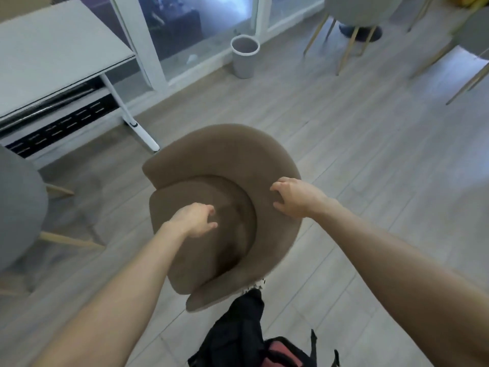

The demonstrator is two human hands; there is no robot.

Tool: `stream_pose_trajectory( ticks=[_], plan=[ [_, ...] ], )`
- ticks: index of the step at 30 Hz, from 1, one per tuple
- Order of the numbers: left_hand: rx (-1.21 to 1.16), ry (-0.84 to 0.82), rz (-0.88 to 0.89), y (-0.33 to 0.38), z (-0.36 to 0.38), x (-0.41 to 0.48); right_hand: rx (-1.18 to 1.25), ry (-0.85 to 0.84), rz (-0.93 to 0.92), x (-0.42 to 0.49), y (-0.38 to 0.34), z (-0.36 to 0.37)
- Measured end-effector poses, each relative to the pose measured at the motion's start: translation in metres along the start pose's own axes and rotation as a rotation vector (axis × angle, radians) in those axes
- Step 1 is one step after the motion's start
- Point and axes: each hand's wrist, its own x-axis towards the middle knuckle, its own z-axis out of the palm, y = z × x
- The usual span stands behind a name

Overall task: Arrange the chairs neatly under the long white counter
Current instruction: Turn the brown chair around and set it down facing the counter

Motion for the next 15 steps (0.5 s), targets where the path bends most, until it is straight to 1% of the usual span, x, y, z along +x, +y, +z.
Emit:
stream_pose_trajectory(
  ticks=[3,8,12,15],
  plan=[
    [-0.056,0.034,-0.066,0.015,-0.014,0.019,-0.055,-0.012,-0.089,0.037,0.020,-0.023],
    [-0.157,0.075,-0.231,0.017,-0.017,0.028,-0.203,-0.111,-0.310,0.097,0.034,-0.047],
    [-0.276,0.089,-0.438,0.021,0.000,0.014,-0.350,-0.151,-0.501,0.141,0.034,-0.061],
    [-0.361,0.115,-0.613,0.045,0.015,-0.004,-0.398,-0.203,-0.654,0.168,0.034,-0.062]
  ],
)
